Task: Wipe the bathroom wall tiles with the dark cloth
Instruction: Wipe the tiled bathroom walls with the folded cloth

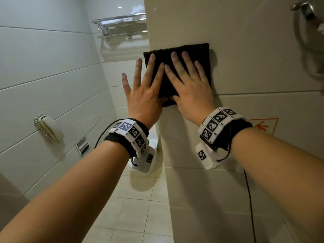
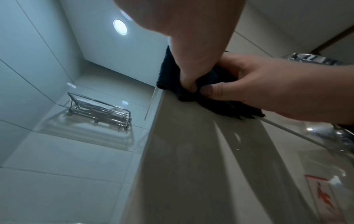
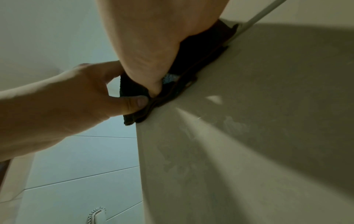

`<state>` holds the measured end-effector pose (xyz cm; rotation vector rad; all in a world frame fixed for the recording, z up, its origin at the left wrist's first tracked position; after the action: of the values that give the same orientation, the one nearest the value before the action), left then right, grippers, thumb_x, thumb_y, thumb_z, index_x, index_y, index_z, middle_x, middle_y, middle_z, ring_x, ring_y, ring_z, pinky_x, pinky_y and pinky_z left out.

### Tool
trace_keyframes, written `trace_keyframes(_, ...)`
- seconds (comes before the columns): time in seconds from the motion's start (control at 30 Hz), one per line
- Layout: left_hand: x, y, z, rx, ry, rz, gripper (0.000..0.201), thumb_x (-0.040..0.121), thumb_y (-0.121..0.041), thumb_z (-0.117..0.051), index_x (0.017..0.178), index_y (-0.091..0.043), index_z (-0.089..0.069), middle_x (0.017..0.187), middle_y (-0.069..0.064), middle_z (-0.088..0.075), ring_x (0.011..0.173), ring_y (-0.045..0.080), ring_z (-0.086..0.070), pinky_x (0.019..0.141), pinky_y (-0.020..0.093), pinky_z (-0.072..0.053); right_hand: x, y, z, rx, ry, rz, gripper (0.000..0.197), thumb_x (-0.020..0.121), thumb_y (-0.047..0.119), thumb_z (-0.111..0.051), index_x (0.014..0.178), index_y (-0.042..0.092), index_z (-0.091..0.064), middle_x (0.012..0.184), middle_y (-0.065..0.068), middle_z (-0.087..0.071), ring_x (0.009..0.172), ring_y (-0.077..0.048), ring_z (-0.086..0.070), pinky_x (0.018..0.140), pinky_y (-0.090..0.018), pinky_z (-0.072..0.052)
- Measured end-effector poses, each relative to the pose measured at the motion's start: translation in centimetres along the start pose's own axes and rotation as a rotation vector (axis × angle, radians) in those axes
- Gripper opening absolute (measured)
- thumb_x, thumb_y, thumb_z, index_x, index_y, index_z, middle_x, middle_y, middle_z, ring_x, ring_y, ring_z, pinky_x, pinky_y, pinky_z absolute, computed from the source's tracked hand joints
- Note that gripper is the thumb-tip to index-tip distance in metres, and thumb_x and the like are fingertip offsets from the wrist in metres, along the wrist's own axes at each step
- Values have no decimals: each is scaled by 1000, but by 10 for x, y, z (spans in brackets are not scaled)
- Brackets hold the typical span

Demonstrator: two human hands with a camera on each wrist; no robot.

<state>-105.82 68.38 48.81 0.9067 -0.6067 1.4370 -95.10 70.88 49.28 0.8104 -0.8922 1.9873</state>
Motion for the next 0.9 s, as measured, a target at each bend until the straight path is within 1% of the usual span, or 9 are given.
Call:
trace_keyframes(0.13, -10, -15, -4, -15, 27, 10, 91, 86, -46, -68, 158, -23, -17, 167, 4, -4, 154, 28, 0, 118, 64, -11, -13, -5, -1, 15, 28, 20, 92, 86, 37, -66, 157, 23, -10, 165, -4, 1, 151, -26, 2, 123, -43, -3)
trace_keyframes(0.23, -29, -33, -11, -3, 63, -10, 94, 83, -47, -70, 158, -22, -20, 167, 5, -6, 154, 28, -2, 118, 61, -12, -37, -14, -7, 3, 79, 72, 93, 85, 38, -66, 157, 22, -11, 165, -3, 2, 152, -25, 3, 123, -43, -6)
trace_keyframes(0.37, -56, -57, -23, 29, 97, -57, 87, 83, -42, -71, 155, -23, -28, 165, 8, -17, 152, 30, -14, 117, 60, -17, -70, -28, -15, -14, 159, 149, 81, 89, 37, -61, 156, 20, -19, 165, -5, -1, 152, -26, 0, 122, -44, -11)
trace_keyframes(0.43, -62, -67, -26, 26, 109, -52, 80, 85, -40, -69, 154, -23, -32, 163, 9, -22, 150, 31, -19, 116, 59, -20, -79, -33, -14, 11, 164, 168, 73, 91, 34, -60, 154, 19, -26, 165, -5, -7, 151, -26, -5, 121, -44, -15)
trace_keyframes(0.5, -63, -76, -24, 10, 107, -23, 73, 86, -37, -65, 152, -21, -36, 161, 10, -27, 148, 33, -23, 114, 57, -24, -84, -37, -9, 64, 140, 170, 65, 91, 30, -58, 151, 17, -36, 163, -4, -18, 150, -26, -15, 119, -44, -20)
trace_keyframes(0.6, -62, -89, -19, -20, 99, 2, 64, 87, -31, -53, 149, -18, -42, 158, 12, -33, 145, 36, -30, 110, 57, -29, -87, -46, -1, 176, 89, 153, 55, 90, 24, -58, 144, 16, -47, 157, -2, -34, 145, -23, -29, 112, -42, -29)
trace_keyframes(0.7, -61, -101, -14, -46, 108, 6, 62, 86, -31, -41, 146, -18, -44, 154, 11, -37, 142, 34, -34, 107, 55, -33, -92, -57, 5, 272, 53, 143, 49, 89, 20, -57, 138, 15, -54, 150, -1, -46, 138, -22, -40, 105, -42, -36)
trace_keyframes(0.8, -60, -115, -15, -34, 143, -2, 63, 85, -31, -38, 146, -19, -44, 153, 9, -38, 140, 33, -35, 105, 53, -34, -98, -69, 7, 315, 45, 156, 44, 88, 16, -55, 132, 13, -59, 143, -2, -53, 133, -23, -46, 100, -43, -42)
trace_keyframes(0.9, -60, -130, -15, -14, 161, -15, 63, 84, -30, -38, 146, -18, -45, 153, 9, -40, 138, 33, -38, 103, 51, -35, -103, -82, 7, 327, 41, 177, 43, 85, 13, -57, 127, 12, -63, 138, -2, -58, 129, -24, -49, 96, -44, -45)
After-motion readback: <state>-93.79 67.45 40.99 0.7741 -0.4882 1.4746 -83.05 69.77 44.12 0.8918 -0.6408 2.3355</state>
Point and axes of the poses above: each hand's wrist, its own x-axis towards the middle knuckle, its own z-axis out of the back of the hand, y = z × x, the point moved 9 cm from there along x, towards the middle knuckle
